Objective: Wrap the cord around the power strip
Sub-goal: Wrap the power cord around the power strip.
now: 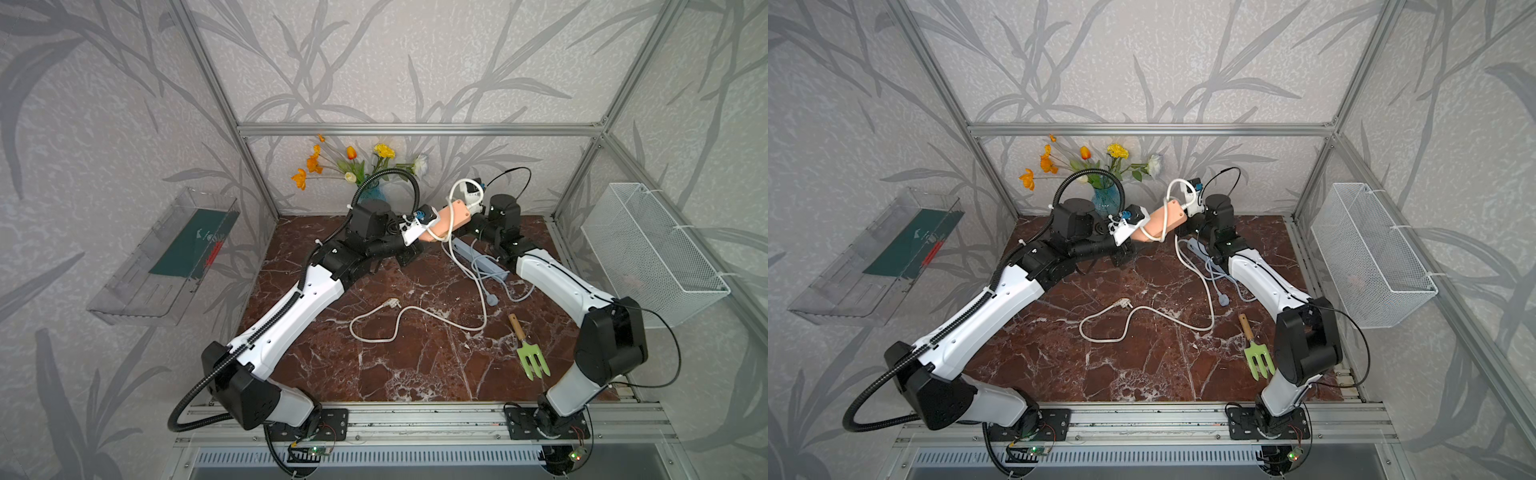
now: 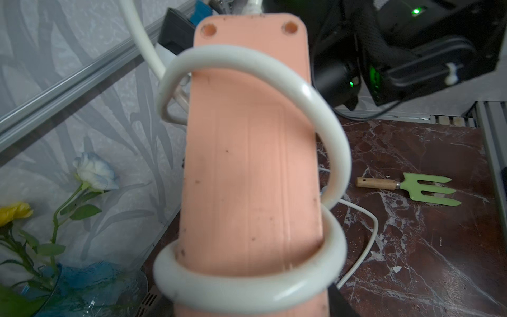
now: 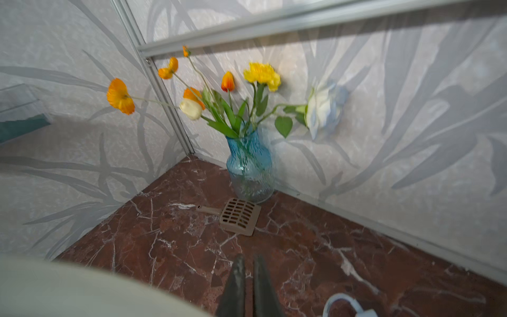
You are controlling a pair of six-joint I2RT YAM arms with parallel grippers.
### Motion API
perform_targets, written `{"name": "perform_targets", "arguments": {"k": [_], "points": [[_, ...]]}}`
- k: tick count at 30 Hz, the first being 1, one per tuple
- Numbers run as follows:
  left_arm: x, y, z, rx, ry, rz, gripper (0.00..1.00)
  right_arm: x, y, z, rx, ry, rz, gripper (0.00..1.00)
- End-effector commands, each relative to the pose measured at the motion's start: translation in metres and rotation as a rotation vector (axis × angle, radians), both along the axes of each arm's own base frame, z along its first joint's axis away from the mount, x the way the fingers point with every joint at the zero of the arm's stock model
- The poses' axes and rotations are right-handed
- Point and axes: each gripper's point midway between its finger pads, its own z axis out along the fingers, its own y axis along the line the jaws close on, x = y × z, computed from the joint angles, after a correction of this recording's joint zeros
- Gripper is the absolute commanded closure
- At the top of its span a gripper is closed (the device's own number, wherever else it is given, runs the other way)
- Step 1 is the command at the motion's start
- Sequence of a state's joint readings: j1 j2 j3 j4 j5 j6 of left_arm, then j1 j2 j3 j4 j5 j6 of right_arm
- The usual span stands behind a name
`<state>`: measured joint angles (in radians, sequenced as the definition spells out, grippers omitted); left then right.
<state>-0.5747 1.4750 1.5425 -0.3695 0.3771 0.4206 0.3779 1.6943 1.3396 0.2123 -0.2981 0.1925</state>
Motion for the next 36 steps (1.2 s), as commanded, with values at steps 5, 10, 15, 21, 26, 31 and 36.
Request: {"name": "perform_targets", "arguments": {"k": [5,10,15,21,26,31,36], "points": [[0.021,0.013,0.135,-0.203,-0.269,0.13,1.0,0.007,0.008,-0.082,-0.135,0.125,-0.201,0.97],[0.008,-0.011,0.142,-0.194,-0.273,0.048,1.0,0.002,0.028,-0.094,-0.093,0.085,-0.257,0.89],[-0.016,-0.04,0.137,-0.179,-0.251,-0.06,1.0,0.012,0.025,-0.095,0.002,0.087,-0.365,0.83],[-0.02,-0.033,0.146,-0.151,-0.282,-0.024,1.0,0.018,0.022,-0.105,-0.015,0.092,-0.387,0.81],[-0.014,-0.011,0.167,-0.165,-0.322,0.069,1.0,0.009,0.017,-0.135,-0.069,0.142,-0.378,0.79],[0.023,0.038,0.162,-0.119,-0.306,0.258,1.0,-0.015,0.001,-0.147,-0.133,0.146,-0.378,0.95],[0.076,0.121,0.114,0.045,-0.193,0.488,1.0,-0.051,-0.035,-0.12,-0.225,0.071,-0.412,1.0]]}}
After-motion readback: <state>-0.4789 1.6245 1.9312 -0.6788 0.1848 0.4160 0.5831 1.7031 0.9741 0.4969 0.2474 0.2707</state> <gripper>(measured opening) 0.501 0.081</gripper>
